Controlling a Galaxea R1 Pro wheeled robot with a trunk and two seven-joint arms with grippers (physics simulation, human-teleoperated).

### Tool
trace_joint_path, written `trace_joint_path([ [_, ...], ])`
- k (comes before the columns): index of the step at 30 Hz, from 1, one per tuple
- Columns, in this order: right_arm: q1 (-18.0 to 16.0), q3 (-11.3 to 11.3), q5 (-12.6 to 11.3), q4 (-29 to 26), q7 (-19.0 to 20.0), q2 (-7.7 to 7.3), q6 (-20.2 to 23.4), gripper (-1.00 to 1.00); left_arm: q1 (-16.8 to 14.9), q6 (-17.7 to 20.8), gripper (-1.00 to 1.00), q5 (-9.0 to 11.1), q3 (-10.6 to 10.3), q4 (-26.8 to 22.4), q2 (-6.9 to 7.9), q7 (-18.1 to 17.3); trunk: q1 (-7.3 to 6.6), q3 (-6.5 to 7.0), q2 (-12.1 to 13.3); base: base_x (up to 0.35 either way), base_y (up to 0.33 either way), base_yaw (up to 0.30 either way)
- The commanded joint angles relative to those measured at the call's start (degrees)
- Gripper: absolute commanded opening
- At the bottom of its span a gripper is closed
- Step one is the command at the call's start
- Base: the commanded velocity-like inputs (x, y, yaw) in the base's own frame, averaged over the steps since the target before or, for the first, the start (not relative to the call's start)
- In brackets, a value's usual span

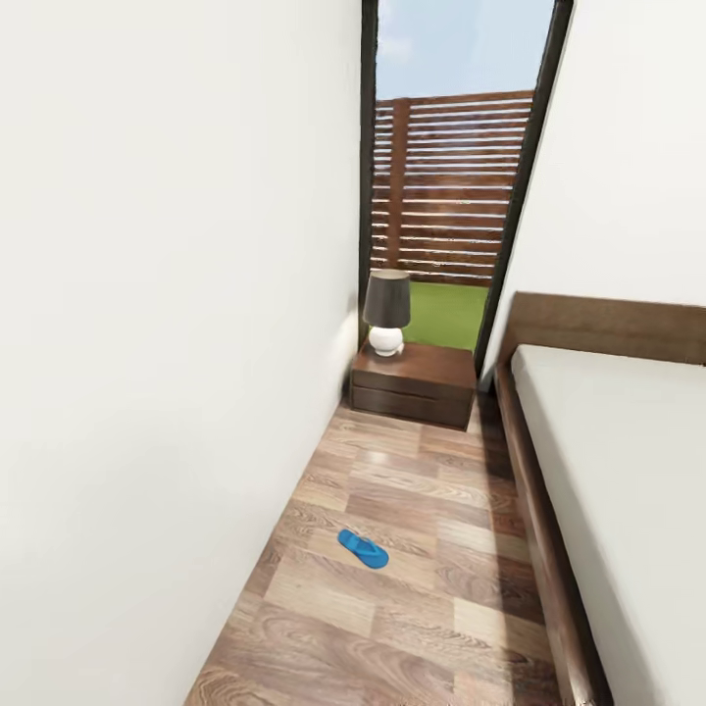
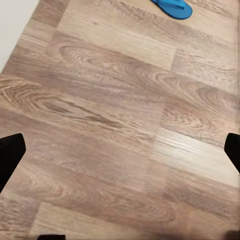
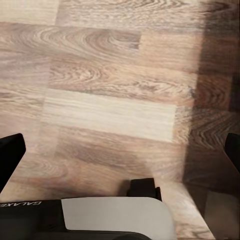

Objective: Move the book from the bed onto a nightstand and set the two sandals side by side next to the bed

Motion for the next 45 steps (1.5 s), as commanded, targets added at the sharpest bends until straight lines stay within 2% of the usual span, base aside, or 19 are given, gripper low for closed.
trace_joint_path([
  [1,0.0,0.0,-0.6,0.1,0.4,-0.01,-0.1,1.0,0.0,-0.2,1.0,0.6,-0.2,0.0,0.04,0.0,0.0,-0.05,0.0,0.0,0.0,-0.265],
  [8,0.0,0.0,-0.6,0.0,0.3,0.0,-0.1,1.0,0.0,-0.2,1.0,0.6,-0.2,0.0,0.04,0.0,0.0,-0.05,0.0,0.071,0.0,-0.149],
  [28,0.0,0.0,-0.6,0.0,0.3,-0.03,-0.1,1.0,0.0,-0.2,1.0,0.6,-0.2,0.0,0.04,0.0,0.0,-0.05,0.0,0.273,0.0,-0.007],
  [36,0.0,0.0,-0.7,0.0,0.5,-0.07,-0.1,1.0,0.0,-0.2,1.0,0.6,-0.2,0.0,0.04,0.0,0.0,-0.05,0.0,0.05,0.0,-0.022],
  [45,0.0,0.0,-0.6,0.0,0.5,-0.08,-0.1,1.0,0.0,-0.2,1.0,0.6,-0.2,0.0,0.04,0.0,0.0,-0.05,0.0,0.004,0.0,-0.229],
])
